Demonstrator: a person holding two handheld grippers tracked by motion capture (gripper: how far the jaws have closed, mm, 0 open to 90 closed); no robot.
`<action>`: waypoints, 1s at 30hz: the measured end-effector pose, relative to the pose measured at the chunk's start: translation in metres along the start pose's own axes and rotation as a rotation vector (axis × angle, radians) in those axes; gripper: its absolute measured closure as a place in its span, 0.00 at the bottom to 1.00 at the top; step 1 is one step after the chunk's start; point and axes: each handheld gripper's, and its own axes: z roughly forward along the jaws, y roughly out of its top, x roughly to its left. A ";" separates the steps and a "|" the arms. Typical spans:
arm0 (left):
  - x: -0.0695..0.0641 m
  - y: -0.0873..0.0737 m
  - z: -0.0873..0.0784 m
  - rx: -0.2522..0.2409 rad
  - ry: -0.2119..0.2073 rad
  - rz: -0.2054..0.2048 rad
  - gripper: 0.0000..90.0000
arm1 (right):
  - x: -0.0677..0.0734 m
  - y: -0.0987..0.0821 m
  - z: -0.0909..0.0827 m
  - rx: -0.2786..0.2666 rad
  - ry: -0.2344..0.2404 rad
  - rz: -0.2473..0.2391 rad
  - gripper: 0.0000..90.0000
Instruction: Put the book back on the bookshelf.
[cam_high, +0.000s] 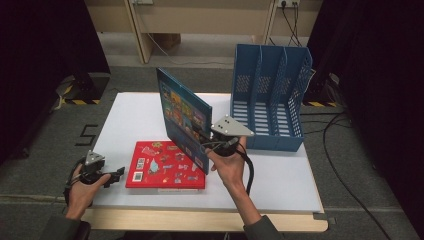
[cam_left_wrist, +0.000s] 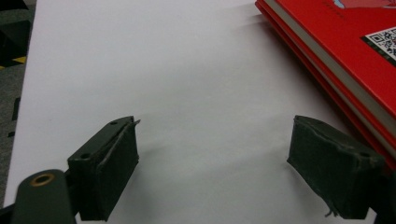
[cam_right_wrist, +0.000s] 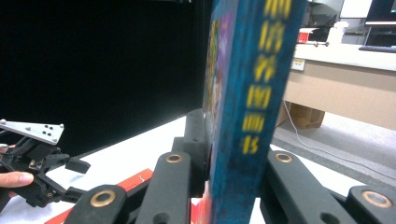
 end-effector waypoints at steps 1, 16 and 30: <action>0.000 0.000 0.000 0.006 -0.004 0.001 0.17 | 0.000 0.000 0.000 0.000 0.000 0.000 0.87; -0.003 0.000 0.002 0.022 -0.003 0.033 0.16 | 0.006 -0.028 0.013 0.000 -0.033 0.007 0.87; -0.003 -0.001 0.002 0.021 -0.011 0.019 0.16 | 0.010 -0.044 0.022 0.030 -0.026 -0.009 0.86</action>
